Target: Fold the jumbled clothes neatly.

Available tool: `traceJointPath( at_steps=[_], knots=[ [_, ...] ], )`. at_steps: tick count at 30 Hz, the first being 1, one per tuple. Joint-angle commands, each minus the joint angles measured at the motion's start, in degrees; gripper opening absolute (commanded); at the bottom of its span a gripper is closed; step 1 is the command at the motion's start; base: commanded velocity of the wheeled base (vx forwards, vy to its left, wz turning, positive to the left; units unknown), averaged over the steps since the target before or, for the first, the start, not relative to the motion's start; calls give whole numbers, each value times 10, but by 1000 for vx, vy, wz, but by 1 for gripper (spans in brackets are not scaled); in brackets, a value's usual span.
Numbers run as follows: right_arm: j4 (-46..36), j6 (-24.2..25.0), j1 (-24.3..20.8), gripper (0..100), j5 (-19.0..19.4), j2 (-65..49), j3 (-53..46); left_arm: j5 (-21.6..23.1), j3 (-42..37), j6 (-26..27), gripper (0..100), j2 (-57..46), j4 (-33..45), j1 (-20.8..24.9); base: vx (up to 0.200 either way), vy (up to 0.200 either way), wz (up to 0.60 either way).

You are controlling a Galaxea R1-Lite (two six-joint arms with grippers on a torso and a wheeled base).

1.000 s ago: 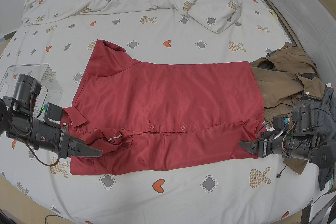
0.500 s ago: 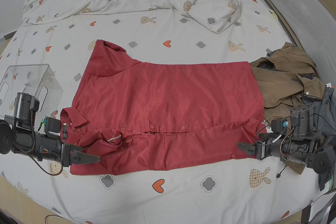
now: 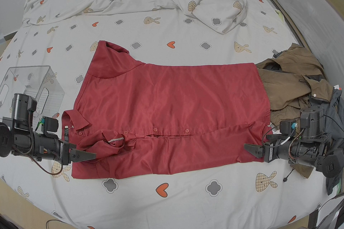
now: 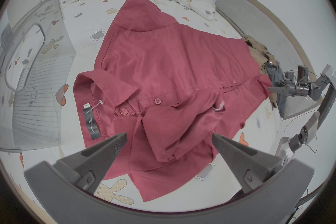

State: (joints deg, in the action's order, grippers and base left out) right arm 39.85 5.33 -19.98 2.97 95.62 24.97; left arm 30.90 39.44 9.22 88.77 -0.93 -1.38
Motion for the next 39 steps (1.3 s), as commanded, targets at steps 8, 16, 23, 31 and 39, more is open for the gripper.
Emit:
traceJointPath(
  at_steps=[8, 16, 23, 31, 39],
  knots=[
    [1, 0, -1, 100, 0, 1, 0, -38, -17, 2, 100, 20, -47, 5, 0, 0, 0],
    [1, 0, -1, 100, 0, 2, 0, -94, -28, -19, 100, 76, -116, 38, 0, 0, 0],
    [1, 0, 0, 100, 0, 4, 0, -100, -27, -22, 0, 98, -141, 49, 0, 0, 0],
    [1, 0, 5, 100, 1, 5, 0, -110, -37, -29, 0, 103, -181, 46, 0, 0, 0],
    [3, -1, 9, 100, 1, 15, 3, -140, -12, -61, 0, 46, -174, 45, 0, 0, 0]
  ],
)
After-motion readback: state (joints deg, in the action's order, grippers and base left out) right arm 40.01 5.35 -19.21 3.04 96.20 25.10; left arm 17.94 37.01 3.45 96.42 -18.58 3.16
